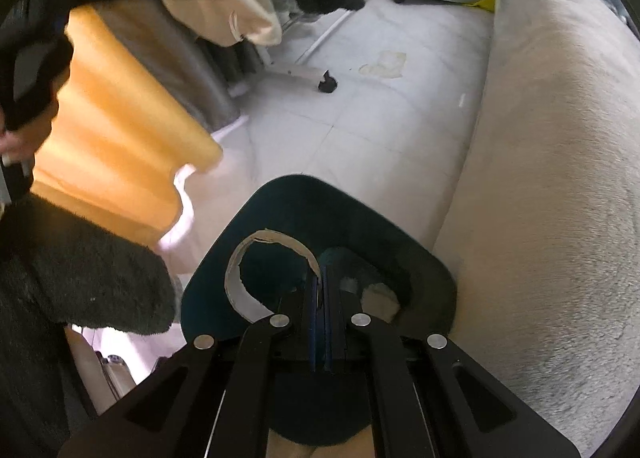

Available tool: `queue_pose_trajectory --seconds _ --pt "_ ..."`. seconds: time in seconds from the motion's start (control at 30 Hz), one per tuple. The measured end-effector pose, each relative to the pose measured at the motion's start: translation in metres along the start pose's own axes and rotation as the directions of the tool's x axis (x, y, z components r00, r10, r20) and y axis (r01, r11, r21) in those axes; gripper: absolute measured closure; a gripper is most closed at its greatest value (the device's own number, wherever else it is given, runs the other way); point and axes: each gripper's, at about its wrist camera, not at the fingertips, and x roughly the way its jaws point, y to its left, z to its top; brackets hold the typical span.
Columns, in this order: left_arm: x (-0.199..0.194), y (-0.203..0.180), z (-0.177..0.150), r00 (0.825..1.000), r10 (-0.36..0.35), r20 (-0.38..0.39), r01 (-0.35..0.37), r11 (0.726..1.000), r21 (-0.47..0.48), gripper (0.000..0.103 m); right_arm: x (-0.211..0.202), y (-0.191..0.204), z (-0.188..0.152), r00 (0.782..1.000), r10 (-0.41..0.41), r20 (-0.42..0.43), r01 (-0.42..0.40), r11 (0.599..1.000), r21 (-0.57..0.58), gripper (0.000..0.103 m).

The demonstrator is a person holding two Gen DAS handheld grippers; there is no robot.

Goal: Collect trash
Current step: 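Open the right tool over the bin to drop the tape core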

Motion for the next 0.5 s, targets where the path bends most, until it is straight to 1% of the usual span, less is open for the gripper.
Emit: queue_pose_trajectory --seconds 0.23,0.33,0.37,0.43,0.47,0.5 --pt "-0.008 -0.011 0.018 0.997 0.016 0.076 -0.014 1.000 -0.023 0.034 0.003 0.014 -0.004 1.000 0.012 -0.026 -0.013 0.998 -0.059 0.100" --pt "-0.010 -0.015 0.026 0.994 0.054 0.100 -0.050 0.998 -0.036 0.031 0.003 0.018 -0.007 0.999 0.011 -0.041 -0.014 0.997 -0.075 0.098" --pt "-0.011 -0.018 0.030 0.992 0.062 0.111 -0.058 0.997 -0.042 0.031 0.004 0.020 -0.007 0.999 0.008 -0.046 -0.011 0.997 -0.080 0.093" --pt "-0.013 -0.022 0.036 0.990 0.064 0.130 -0.058 0.997 -0.047 0.031 0.005 0.020 -0.010 0.999 -0.001 -0.053 -0.003 0.996 -0.087 0.071" --pt "-0.014 -0.025 0.039 0.988 0.061 0.141 -0.054 0.997 -0.049 0.031 0.005 0.020 -0.011 0.999 -0.008 -0.051 0.004 0.996 -0.091 0.051" --pt "-0.015 -0.027 0.041 0.987 0.056 0.147 -0.049 0.998 -0.050 0.031 0.004 0.021 -0.011 0.999 -0.010 -0.044 0.006 0.995 -0.098 0.049"
